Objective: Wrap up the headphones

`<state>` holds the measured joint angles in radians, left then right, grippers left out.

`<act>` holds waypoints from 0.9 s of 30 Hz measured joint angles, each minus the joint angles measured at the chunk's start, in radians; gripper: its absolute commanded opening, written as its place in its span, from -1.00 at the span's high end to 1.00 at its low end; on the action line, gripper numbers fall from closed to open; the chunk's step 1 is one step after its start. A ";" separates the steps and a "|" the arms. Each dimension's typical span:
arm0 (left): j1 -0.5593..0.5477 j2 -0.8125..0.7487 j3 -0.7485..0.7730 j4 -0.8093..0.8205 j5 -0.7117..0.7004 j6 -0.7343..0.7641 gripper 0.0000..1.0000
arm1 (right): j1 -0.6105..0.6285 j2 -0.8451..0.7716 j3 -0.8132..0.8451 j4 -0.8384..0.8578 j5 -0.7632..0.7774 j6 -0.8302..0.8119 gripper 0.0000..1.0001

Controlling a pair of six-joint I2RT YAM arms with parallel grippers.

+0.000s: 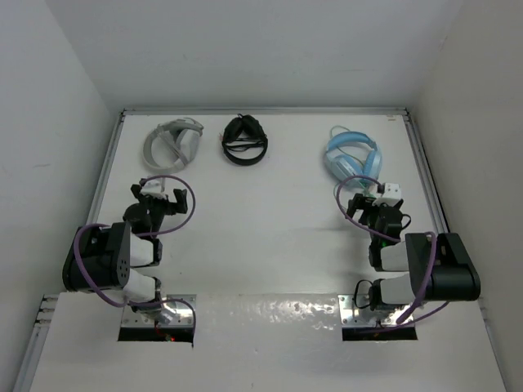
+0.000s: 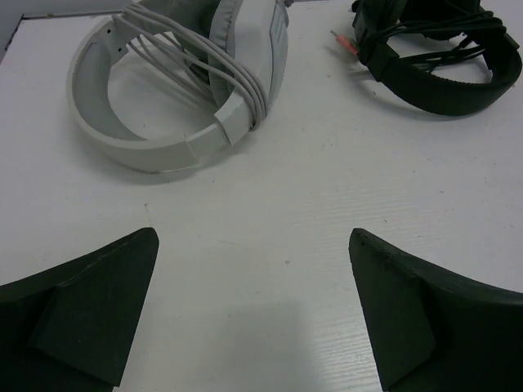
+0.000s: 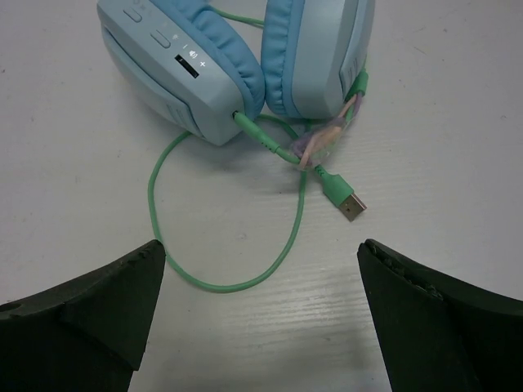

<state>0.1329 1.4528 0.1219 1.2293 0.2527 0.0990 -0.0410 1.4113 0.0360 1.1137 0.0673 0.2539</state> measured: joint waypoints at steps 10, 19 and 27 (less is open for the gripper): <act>-0.006 -0.026 0.272 -0.434 0.063 0.039 -1.00 | 0.000 -0.458 0.290 -0.731 0.066 0.039 0.16; -0.107 -0.026 1.207 -1.339 0.117 0.220 -0.91 | -0.056 -0.011 1.211 -1.369 0.222 0.143 -0.98; -0.306 0.194 1.619 -1.894 -0.123 0.297 -0.75 | -0.074 0.454 1.427 -1.624 0.219 0.216 -0.91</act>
<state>-0.1730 1.6470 1.7405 -0.6643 0.1299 0.3962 -0.1154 1.8652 1.4635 -0.5098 0.2867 0.4702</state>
